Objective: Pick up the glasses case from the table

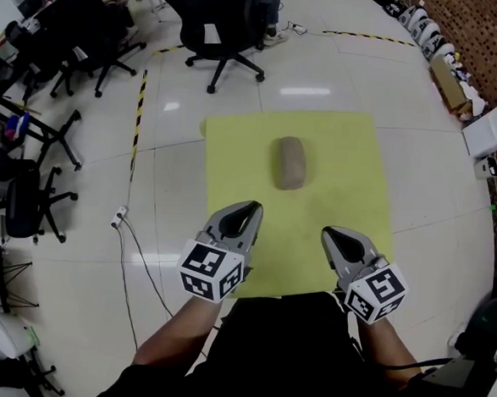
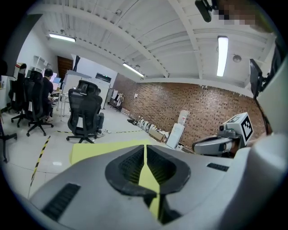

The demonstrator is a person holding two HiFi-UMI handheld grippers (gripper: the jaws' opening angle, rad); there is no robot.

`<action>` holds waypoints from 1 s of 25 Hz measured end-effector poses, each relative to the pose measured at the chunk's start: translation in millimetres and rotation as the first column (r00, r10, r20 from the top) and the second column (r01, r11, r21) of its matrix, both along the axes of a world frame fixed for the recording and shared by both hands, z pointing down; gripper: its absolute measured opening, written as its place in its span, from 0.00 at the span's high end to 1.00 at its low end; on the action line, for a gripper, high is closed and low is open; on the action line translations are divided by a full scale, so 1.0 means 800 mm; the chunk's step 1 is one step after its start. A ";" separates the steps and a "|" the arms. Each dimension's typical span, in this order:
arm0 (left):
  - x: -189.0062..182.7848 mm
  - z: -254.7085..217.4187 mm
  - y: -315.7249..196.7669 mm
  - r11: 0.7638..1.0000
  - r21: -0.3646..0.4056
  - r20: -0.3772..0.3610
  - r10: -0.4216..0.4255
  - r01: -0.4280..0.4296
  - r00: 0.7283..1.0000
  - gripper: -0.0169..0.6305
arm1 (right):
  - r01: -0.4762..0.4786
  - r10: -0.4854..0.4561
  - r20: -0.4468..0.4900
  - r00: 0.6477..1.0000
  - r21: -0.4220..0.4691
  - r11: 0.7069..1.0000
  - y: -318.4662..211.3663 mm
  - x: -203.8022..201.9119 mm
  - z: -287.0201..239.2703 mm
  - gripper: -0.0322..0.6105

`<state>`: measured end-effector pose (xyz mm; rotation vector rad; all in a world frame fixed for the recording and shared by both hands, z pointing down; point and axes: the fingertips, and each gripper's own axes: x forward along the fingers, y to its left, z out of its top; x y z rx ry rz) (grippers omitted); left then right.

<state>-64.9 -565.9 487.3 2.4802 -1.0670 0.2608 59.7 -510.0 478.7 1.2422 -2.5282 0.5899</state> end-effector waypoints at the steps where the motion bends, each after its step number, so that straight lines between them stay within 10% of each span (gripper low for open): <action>1: 0.005 0.005 -0.008 1.000 -0.007 0.009 -0.007 0.008 1.000 0.93 | -0.002 0.002 0.006 1.000 -0.006 1.000 -0.006 0.005 0.005 0.95; 16: 0.084 0.121 -0.104 0.987 -0.155 0.188 -0.013 0.043 0.982 0.66 | 0.031 -0.027 0.037 0.999 -0.097 0.995 -0.063 0.065 0.088 0.95; 25: 0.117 0.237 -0.164 0.925 -0.358 0.242 -0.041 0.128 0.969 0.32 | 0.057 -0.046 0.077 0.996 -0.142 0.988 -0.063 0.077 0.120 0.95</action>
